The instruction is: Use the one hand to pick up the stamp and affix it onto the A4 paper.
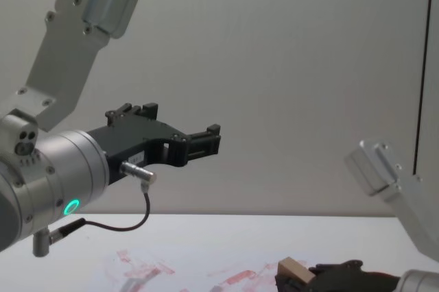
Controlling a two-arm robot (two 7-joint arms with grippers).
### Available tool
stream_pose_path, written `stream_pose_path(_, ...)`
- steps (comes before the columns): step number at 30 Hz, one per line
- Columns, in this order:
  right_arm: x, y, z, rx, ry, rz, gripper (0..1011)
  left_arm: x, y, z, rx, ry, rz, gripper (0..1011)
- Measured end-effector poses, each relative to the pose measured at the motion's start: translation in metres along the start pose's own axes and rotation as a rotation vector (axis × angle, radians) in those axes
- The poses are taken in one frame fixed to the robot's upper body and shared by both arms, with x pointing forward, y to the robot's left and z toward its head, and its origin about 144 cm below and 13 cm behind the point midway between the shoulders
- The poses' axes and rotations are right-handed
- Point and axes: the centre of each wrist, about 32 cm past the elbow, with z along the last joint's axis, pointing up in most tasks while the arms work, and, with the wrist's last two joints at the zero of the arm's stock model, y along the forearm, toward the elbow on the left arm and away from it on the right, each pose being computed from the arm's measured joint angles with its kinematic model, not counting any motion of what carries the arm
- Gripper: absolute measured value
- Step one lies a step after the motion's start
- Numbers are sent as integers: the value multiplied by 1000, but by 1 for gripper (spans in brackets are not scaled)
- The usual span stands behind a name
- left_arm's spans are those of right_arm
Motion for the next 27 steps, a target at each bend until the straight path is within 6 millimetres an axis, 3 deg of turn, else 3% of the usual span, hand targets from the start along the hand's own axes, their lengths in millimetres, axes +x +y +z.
stream_pose_path(27,7,8,5,-47,-22,32,219,0,0,0,0,0,0,1002)
